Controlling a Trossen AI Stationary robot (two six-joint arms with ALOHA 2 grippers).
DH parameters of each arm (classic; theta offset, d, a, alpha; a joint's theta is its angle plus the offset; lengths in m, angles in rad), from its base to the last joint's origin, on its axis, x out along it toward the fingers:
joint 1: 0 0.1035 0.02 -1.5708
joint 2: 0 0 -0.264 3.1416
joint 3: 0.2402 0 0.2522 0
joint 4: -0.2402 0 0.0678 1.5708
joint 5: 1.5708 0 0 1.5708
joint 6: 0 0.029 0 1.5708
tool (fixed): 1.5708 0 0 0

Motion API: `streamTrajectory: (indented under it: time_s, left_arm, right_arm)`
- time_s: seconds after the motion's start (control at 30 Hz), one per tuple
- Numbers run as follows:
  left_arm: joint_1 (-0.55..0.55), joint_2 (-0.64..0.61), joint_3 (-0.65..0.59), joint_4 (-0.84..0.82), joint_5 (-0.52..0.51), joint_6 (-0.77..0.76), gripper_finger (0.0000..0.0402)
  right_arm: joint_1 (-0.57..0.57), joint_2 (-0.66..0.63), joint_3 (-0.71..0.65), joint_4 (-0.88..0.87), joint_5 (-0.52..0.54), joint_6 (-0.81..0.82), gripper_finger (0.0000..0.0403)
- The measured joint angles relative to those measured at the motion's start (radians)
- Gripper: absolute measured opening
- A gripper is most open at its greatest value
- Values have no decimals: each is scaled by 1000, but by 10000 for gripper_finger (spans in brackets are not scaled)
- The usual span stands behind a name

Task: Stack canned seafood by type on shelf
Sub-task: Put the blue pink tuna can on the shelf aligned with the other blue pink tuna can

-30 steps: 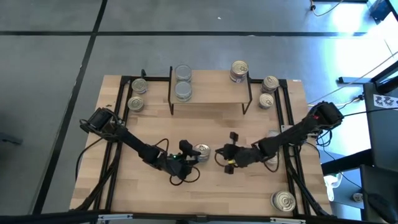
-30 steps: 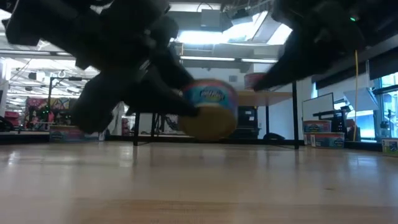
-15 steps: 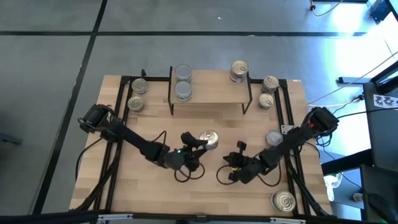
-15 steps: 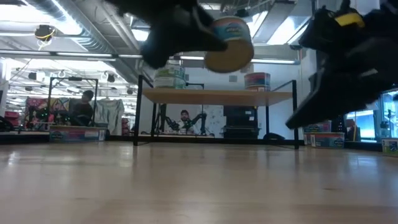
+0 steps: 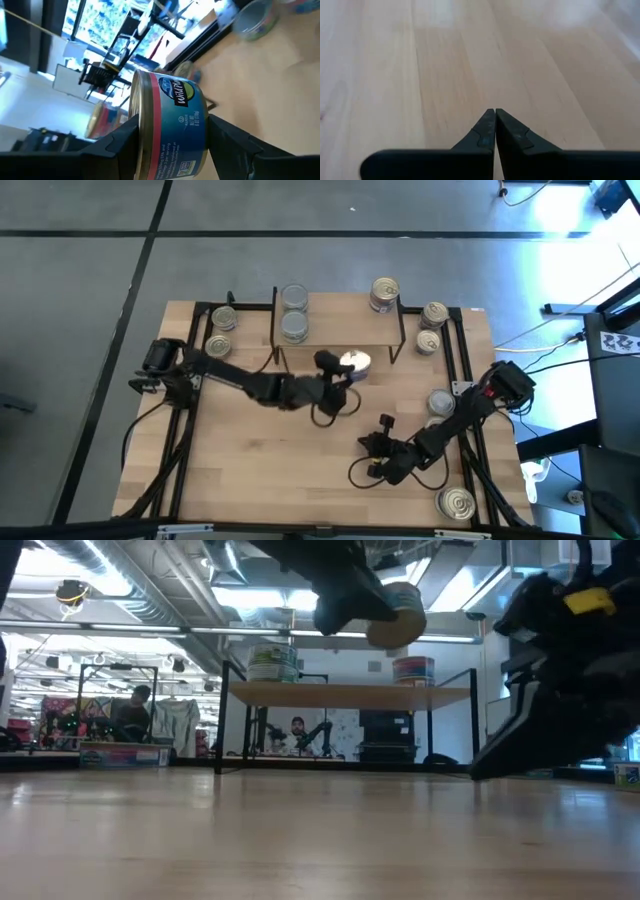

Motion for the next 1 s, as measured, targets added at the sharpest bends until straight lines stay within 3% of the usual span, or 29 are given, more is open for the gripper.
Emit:
streamTrajectory:
  time_s: [0.2, 0.57, 1.0]
  left_arm:
    - [87, 52, 71, -2, 77, 118, 196]
    - [196, 197, 225, -2, 207, 155, 196]
    - [273, 322, 305, 33, 247, 221, 196]
  right_arm:
    - [1, 38, -1, 13, 37, 25, 14]
    - [0, 52, -1, 19, 74, 29, 14]
    - [0, 52, -1, 20, 74, 29, 14]
